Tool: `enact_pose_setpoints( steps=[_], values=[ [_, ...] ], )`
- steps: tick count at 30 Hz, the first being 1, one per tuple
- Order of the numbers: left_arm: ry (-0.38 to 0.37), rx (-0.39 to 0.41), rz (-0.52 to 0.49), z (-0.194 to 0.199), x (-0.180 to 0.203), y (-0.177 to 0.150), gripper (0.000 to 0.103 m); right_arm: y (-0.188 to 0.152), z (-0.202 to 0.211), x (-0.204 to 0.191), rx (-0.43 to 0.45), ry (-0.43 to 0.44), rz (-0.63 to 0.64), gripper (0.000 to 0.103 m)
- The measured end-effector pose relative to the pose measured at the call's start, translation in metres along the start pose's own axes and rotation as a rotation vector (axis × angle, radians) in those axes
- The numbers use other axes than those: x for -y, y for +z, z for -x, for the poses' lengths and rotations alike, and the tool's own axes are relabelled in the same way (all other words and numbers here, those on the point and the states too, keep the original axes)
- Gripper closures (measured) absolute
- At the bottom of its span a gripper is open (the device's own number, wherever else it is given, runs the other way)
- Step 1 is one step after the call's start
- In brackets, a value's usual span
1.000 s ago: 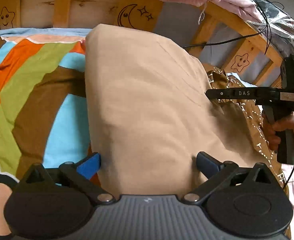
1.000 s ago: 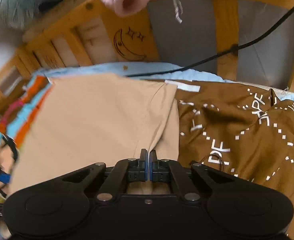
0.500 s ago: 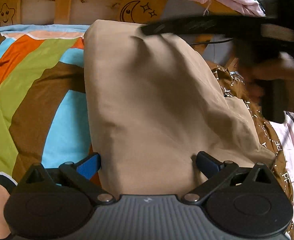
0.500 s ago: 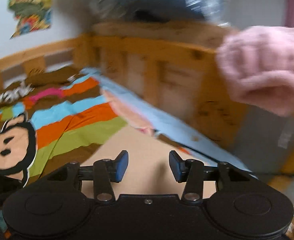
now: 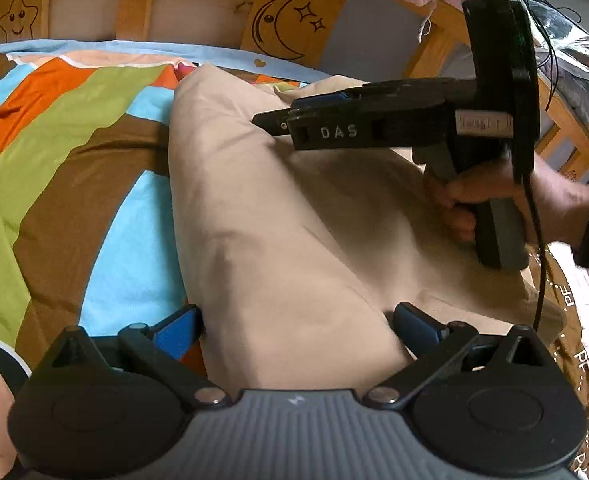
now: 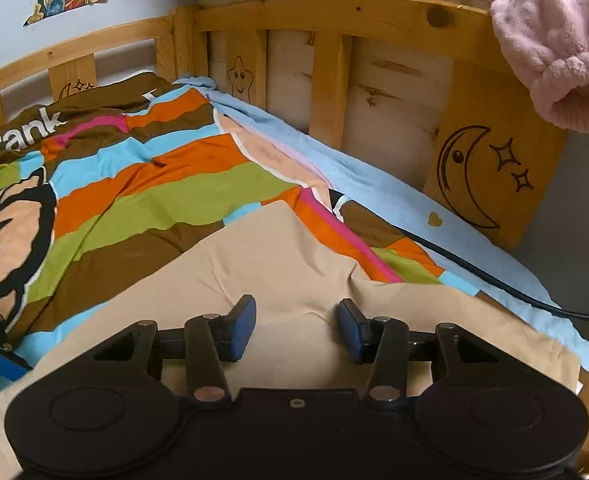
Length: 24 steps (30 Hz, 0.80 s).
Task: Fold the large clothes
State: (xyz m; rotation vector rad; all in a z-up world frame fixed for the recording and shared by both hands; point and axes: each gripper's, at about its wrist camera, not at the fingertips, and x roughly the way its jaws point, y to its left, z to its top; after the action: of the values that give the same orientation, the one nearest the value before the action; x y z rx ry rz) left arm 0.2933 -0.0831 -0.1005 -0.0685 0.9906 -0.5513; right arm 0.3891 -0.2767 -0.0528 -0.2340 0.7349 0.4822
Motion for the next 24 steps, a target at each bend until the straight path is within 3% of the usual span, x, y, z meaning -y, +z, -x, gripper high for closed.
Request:
enact_pose_setpoints(
  steps=[4,7,13,16,24],
  values=[
    [-0.011,-0.022,0.000,0.004,0.001,0.006,0.000,-0.004,0.015,-0.003,0.037,-0.045,0.005,0.055],
    [-0.044,-0.014,0.022,0.019,-0.002,0.008,0.001,-0.004,0.054,-0.006,0.044,-0.085,0.041,0.055],
    [-0.077,-0.010,0.012,0.031,-0.010,-0.006,0.001,-0.062,0.140,-0.015,-0.086,-0.135,0.068,0.054],
    [-0.077,-0.039,0.033,0.024,-0.012,-0.008,0.000,-0.098,0.147,-0.021,-0.170,-0.168,0.051,0.054],
    [-0.026,-0.083,-0.023,0.003,-0.001,-0.013,0.000,-0.132,0.144,-0.043,-0.144,-0.248,0.063,0.053]
  ],
)
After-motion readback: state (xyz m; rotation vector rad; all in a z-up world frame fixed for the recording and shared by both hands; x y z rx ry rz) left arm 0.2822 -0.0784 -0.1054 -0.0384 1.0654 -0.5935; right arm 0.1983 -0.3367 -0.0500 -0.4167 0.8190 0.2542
